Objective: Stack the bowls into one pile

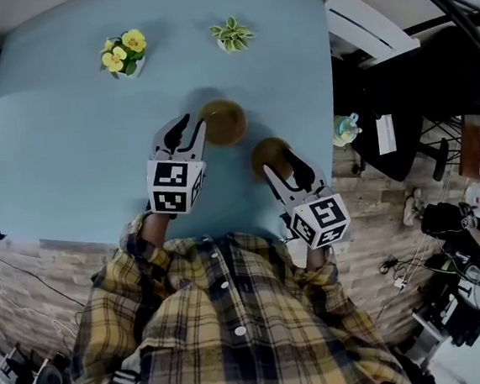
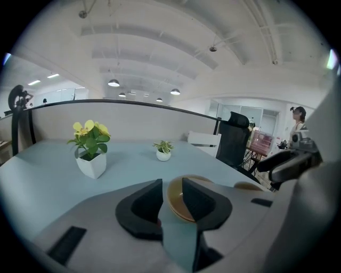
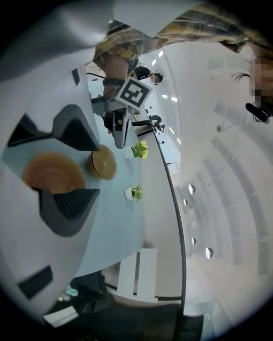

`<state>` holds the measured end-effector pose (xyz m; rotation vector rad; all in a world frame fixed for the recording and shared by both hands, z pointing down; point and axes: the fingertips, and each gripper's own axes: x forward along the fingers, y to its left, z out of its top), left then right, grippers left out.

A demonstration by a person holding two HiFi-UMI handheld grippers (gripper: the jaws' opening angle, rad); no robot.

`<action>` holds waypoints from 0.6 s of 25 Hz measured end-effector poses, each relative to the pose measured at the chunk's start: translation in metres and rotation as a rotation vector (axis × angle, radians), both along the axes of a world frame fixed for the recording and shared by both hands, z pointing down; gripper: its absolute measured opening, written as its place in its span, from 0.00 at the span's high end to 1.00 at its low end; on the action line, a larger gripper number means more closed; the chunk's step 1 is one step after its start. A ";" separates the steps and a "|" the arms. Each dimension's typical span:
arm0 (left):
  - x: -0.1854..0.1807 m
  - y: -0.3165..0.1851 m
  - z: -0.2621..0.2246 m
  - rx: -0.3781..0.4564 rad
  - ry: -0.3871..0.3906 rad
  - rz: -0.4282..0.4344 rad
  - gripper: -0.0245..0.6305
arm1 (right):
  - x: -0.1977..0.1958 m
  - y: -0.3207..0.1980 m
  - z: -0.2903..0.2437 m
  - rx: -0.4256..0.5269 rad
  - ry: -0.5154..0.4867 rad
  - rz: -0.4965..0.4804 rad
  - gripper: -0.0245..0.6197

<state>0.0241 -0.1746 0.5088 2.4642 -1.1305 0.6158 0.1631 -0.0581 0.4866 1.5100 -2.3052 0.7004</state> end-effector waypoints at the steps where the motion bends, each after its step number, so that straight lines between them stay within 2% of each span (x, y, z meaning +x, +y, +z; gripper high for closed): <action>1: -0.002 0.004 -0.002 0.003 0.000 0.003 0.80 | 0.002 0.000 0.000 0.000 0.005 0.002 0.61; 9: -0.017 0.041 -0.013 0.006 -0.014 0.034 0.84 | 0.023 0.002 0.012 -0.028 0.048 0.045 0.61; 15: -0.026 0.065 -0.020 -0.017 -0.006 0.023 0.89 | 0.038 0.011 0.029 -0.075 0.006 0.107 0.61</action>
